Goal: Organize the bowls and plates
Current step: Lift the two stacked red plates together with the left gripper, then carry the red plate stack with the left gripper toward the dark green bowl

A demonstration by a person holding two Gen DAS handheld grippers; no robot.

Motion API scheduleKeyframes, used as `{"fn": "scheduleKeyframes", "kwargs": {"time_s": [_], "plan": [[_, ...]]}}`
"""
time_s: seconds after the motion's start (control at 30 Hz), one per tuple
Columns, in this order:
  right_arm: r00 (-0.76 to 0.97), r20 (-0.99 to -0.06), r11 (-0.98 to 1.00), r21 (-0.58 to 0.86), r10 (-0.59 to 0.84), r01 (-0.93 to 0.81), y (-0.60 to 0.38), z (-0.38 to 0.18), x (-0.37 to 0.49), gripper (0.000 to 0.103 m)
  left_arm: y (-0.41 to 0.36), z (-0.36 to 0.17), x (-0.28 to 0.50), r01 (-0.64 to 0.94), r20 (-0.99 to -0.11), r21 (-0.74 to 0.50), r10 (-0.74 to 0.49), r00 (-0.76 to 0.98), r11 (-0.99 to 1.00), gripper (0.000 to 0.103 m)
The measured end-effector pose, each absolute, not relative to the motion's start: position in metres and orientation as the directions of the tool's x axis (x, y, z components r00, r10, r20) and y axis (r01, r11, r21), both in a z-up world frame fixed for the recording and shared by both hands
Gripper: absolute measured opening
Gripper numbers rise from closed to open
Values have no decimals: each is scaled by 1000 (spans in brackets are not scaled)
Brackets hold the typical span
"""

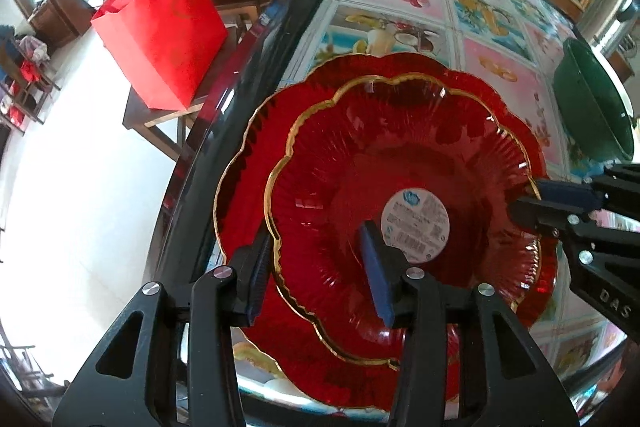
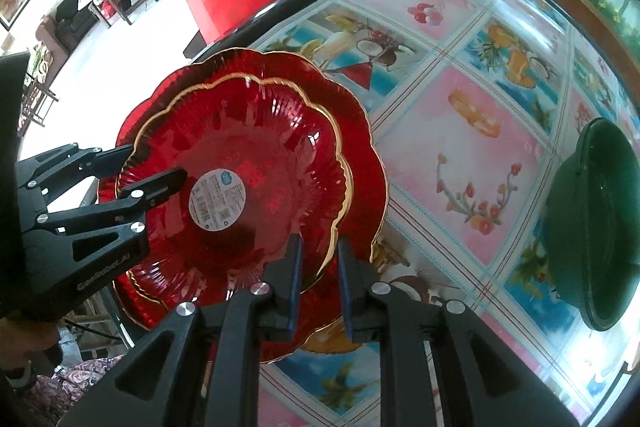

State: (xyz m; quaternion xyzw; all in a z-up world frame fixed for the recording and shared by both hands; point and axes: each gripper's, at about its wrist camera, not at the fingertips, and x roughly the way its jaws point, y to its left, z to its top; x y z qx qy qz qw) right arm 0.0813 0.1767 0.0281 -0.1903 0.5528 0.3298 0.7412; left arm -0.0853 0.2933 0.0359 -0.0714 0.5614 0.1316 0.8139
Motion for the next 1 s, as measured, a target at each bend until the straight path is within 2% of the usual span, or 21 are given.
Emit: {"fn": "scheduleKeyframes", "kwargs": {"time_s": [0.3,0.43,0.73,0.83,1.0], "plan": [[113,-956,701,116,271,-704,180,13,79,16,293,41,-87,-269,-932,67,157,328,961,44],[111,-958,700,112,264,-705,180,14,79,15,287,40,-85,-240,-933,102,176,314,965,51],[104,-966,691,93,239,-717,181,18,74,18,283,37,-83,-227,-933,117,186,309,967,53],[104,-968,693,88,231,-716,183,21,74,22,279,33,-80,-207,-935,129,188,301,970,59],[116,-965,681,79,236,-728,183,29,70,41,276,29,-77,-196,-934,144,199,298,970,59]]}}
